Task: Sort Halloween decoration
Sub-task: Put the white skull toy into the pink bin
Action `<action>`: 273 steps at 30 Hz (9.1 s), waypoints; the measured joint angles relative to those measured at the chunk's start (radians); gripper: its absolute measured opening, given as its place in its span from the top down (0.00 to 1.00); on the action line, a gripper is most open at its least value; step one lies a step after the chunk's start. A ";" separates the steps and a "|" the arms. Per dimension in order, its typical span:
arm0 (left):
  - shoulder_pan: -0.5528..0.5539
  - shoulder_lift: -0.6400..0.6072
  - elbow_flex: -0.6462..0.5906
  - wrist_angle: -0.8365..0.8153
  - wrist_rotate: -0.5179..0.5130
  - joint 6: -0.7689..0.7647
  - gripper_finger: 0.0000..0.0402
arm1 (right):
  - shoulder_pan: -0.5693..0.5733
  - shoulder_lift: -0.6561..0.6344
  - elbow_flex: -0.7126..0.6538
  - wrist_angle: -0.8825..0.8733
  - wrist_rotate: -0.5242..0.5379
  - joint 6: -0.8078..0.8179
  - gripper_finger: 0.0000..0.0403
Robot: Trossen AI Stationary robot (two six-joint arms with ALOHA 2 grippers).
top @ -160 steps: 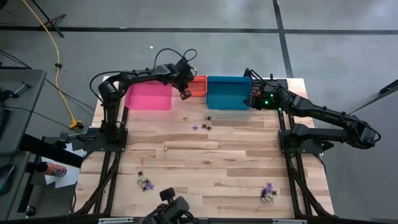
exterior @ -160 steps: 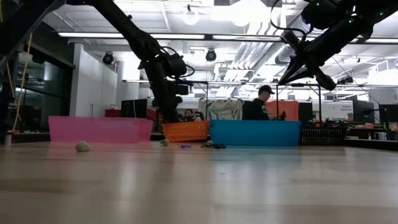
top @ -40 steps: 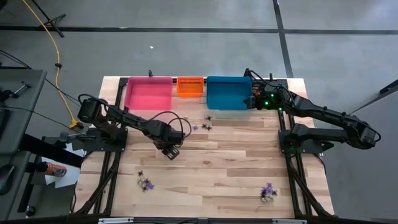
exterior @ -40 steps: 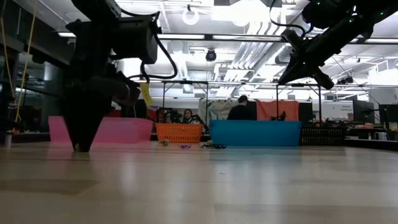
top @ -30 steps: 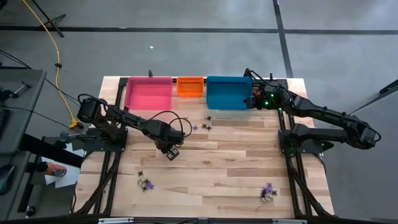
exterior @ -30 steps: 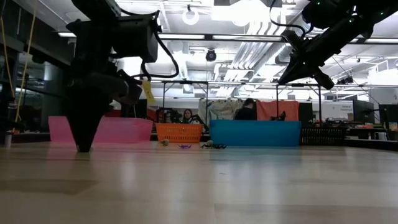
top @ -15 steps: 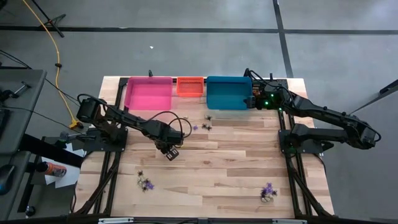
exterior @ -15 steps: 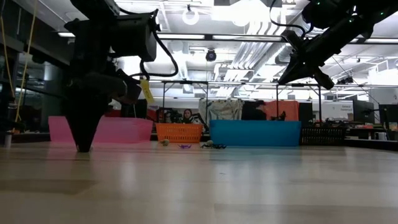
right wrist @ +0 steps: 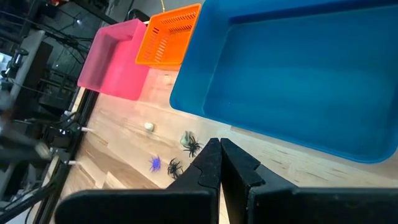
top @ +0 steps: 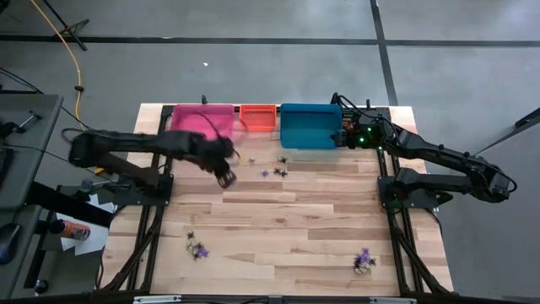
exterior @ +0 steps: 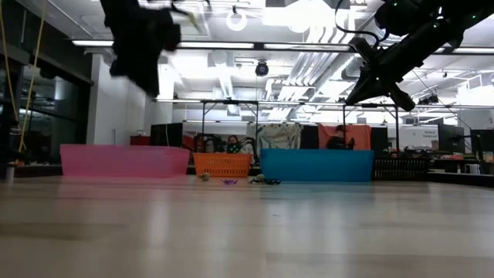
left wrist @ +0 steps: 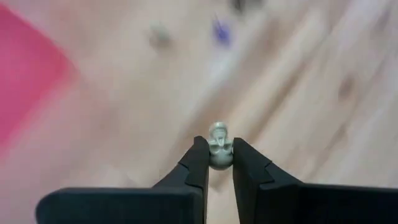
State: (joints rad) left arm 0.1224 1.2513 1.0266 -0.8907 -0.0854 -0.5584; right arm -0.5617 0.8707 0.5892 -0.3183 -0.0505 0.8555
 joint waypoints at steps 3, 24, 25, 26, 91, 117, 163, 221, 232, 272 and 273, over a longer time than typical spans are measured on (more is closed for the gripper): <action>0.082 -0.132 0.003 0.000 -0.162 0.013 0.94 | 0.000 0.000 0.000 0.000 0.001 0.000 1.00; 0.749 0.019 0.122 0.029 -0.234 0.178 0.94 | 0.000 0.000 0.000 0.000 0.051 0.045 1.00; 0.758 0.041 0.117 0.027 -0.223 0.175 0.94 | 0.000 0.000 0.000 0.001 0.051 0.045 1.00; 0.764 0.065 0.113 0.019 -0.202 0.163 0.94 | 0.000 0.000 0.000 0.000 0.051 0.045 1.00; 0.760 0.044 0.116 0.449 0.369 0.331 0.61 | 0.000 0.000 0.000 0.198 0.032 -0.110 1.00; 0.212 -0.269 -0.444 1.200 0.301 0.405 0.62 | 0.080 -0.001 0.000 0.593 -0.301 -0.459 1.00; 0.212 -0.268 -0.444 1.075 0.284 0.300 0.62 | 1.514 0.776 0.393 0.294 -0.185 0.790 0.54; 0.212 -0.268 -0.444 1.066 0.282 0.300 0.62 | 1.577 0.949 0.522 -0.420 0.043 0.479 0.57; 0.212 -0.268 -0.444 1.066 0.282 0.300 0.62 | 1.577 0.949 0.522 -0.442 0.047 0.471 0.76; 0.212 -0.268 -0.444 1.066 0.279 0.326 0.62 | 1.579 0.864 0.522 -0.430 0.053 0.540 0.97; 0.212 -0.268 -0.444 1.066 0.279 0.326 0.62 | 1.585 0.864 0.522 -0.404 0.053 0.549 0.97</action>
State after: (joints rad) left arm 0.3344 0.9836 0.5831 0.1753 0.1935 -0.2324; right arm 1.0230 1.7351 1.1114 -0.7222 0.0025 1.4043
